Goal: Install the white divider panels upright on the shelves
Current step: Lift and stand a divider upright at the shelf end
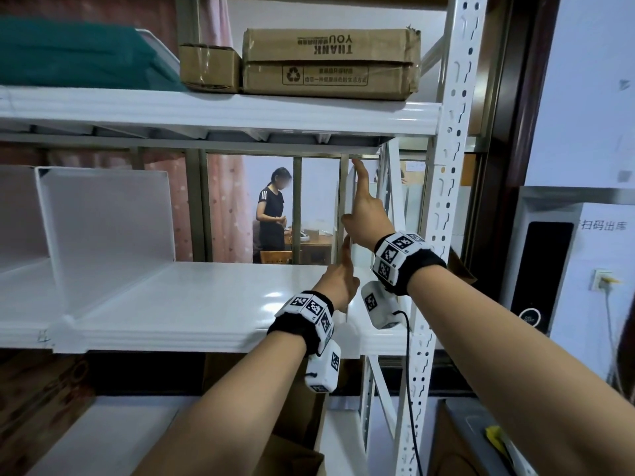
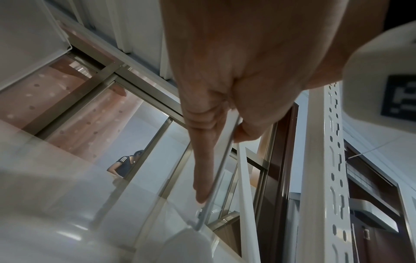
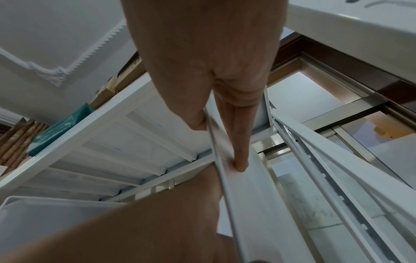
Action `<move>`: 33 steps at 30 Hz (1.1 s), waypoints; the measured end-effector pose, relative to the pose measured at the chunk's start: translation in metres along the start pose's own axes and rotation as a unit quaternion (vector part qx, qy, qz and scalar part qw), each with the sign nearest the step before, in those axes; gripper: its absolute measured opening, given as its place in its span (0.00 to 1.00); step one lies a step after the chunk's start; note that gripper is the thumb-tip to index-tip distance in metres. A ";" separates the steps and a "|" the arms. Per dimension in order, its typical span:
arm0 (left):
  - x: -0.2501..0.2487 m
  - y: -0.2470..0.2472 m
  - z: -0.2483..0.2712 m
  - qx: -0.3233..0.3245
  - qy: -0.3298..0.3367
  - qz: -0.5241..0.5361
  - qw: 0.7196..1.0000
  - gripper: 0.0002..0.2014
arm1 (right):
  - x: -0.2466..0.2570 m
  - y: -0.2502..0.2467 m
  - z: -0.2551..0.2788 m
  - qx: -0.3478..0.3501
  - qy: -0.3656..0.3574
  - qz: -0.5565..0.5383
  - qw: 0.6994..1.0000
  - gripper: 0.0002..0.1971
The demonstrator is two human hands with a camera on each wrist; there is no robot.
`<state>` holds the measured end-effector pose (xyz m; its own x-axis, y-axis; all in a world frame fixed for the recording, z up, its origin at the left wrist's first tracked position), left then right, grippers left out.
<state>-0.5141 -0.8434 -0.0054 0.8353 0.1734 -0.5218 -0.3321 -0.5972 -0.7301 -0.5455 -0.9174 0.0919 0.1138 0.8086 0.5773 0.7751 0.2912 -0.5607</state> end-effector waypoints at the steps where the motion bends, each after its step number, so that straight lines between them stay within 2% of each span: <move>1: -0.001 0.001 0.000 0.002 -0.001 -0.003 1.000 0.46 | 0.000 0.000 0.000 0.001 0.000 0.001 1.000 0.52; 19: -0.001 0.004 0.008 -0.033 -0.018 0.012 0.999 0.45 | 0.004 0.004 0.006 0.006 0.006 0.017 1.000 0.55; 28: -0.005 0.006 0.013 -0.028 -0.014 0.010 0.999 0.49 | 0.005 0.005 0.009 0.011 0.012 -0.010 1.000 0.55; 33: -0.006 0.005 0.015 -0.016 -0.013 -0.033 0.999 0.50 | 0.006 0.006 0.010 0.003 0.012 -0.010 1.000 0.56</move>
<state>-0.5278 -0.8358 -0.0124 0.8433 0.2321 -0.4847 -0.2629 -0.6085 -0.7487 -0.5466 -0.9052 0.0862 0.1130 0.7900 0.6027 0.7734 0.3108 -0.5525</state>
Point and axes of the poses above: each hand's wrist, its own z-axis away from the middle knuckle, its own y-axis out of the palm, x = y × z, the point moved 1 cm from there along -z, towards the middle knuckle, and after that the axes turned 15 degrees about y, right-handed, at the moved point
